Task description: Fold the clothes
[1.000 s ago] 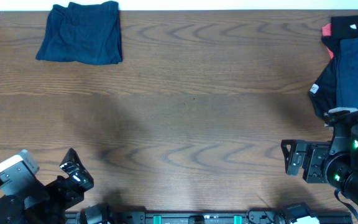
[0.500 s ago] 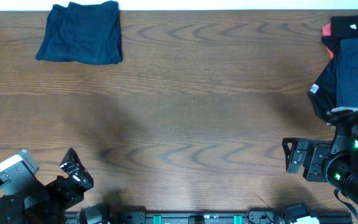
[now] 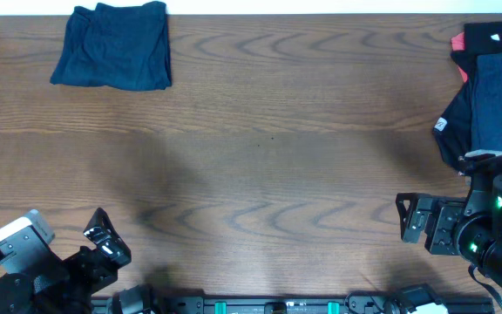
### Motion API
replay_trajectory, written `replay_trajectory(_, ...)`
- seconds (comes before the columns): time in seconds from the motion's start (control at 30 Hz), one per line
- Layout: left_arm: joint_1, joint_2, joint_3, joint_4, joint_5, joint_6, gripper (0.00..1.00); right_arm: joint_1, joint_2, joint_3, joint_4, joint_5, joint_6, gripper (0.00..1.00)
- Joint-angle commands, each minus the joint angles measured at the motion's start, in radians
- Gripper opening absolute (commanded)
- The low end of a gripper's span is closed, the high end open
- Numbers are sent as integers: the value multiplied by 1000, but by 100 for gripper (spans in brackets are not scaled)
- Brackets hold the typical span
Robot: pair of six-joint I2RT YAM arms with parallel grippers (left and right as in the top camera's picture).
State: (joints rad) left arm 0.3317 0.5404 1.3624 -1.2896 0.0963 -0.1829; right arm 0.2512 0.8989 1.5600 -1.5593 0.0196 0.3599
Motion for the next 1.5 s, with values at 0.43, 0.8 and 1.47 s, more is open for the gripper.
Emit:
replay_trajectory(0.43, -3, 7, -3, 3, -19, -2, 98, 0, -11, -8, 1, 54, -10, 99)
replay_trajectory(0.8, -3, 7, -3, 3, -19, -2, 98, -105, -319, -447, 390, 51, -51, 99)
replay_trajectory(1.47, -3, 7, -3, 3, -19, -2, 98, -183, -790, -1474, 1502, -139, -189, 99)
